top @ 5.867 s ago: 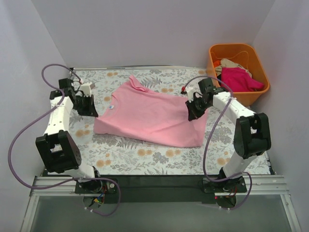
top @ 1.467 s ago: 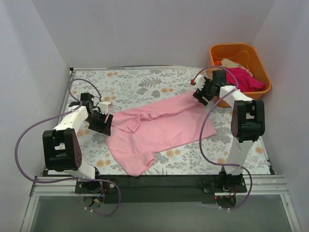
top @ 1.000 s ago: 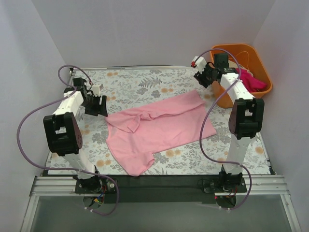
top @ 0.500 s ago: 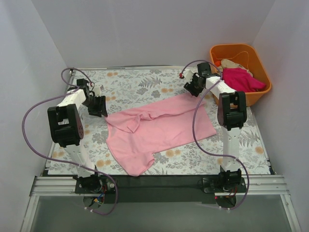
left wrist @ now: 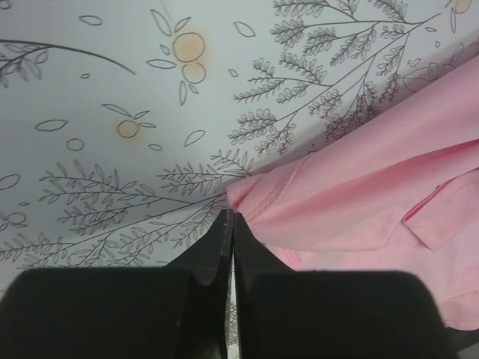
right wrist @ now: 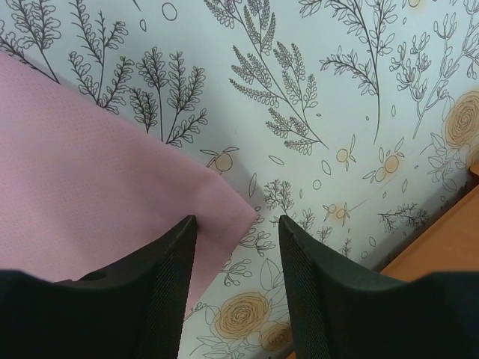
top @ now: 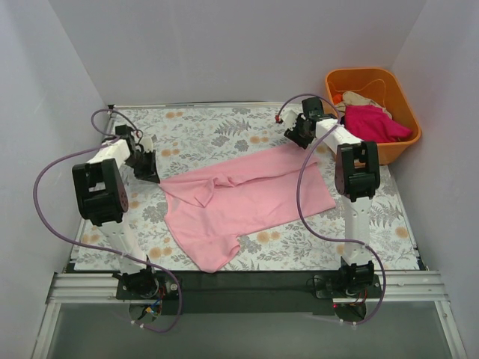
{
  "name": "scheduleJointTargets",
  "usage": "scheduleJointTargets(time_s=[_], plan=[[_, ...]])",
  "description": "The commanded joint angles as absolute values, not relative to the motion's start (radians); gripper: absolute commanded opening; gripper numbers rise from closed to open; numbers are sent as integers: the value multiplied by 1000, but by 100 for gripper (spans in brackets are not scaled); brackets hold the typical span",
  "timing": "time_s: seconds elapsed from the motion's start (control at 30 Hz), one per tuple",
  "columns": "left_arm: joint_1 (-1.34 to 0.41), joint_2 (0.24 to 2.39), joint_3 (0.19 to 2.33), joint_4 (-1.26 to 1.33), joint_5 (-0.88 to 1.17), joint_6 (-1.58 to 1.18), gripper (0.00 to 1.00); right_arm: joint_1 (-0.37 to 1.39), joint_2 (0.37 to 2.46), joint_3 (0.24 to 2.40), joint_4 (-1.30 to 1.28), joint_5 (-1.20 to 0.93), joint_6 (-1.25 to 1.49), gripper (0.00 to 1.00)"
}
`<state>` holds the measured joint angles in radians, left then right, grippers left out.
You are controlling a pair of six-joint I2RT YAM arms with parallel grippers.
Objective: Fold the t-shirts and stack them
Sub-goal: Fold the tshirt
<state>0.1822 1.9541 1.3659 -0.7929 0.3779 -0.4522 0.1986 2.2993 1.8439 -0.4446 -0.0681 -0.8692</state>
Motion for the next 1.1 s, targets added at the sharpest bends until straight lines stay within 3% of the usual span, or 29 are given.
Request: scheduleJointTargets(time_s=[0.0, 0.27, 0.4, 0.53, 0.57, 0.6, 0.63, 0.67, 0.73, 0.83, 1.07], plan=[[218, 1884, 1355, -778, 356, -426, 0, 195, 2338, 1865, -442, -18, -887, 46], [230, 1946, 1429, -764, 295, -426, 0, 215, 2338, 1874, -443, -18, -854, 46], [232, 2074, 1586, -791, 246, -431, 0, 248, 2370, 1933, -442, 34, -828, 47], [232, 2230, 1852, -839, 213, -423, 0, 248, 2416, 2046, -449, 90, -755, 60], [232, 2262, 1912, -859, 206, -426, 2, 250, 2411, 2060, -451, 89, -721, 68], [233, 2336, 1971, -874, 198, -443, 10, 250, 2407, 2080, -453, 74, -706, 72], [232, 2367, 2041, -908, 187, -449, 22, 250, 2386, 2083, -456, 66, -693, 74], [232, 2397, 2156, -923, 177, -459, 39, 252, 2372, 2086, -459, 60, -681, 75], [232, 2430, 2250, -954, 182, -472, 48, 252, 2312, 2076, -474, 22, -652, 75], [233, 2319, 2234, -940, 322, -454, 50, 252, 2194, 1990, -479, -60, -634, 72], [134, 2053, 1892, -963, 595, -394, 51, 253, 2080, 1809, -551, -210, -617, 56]])
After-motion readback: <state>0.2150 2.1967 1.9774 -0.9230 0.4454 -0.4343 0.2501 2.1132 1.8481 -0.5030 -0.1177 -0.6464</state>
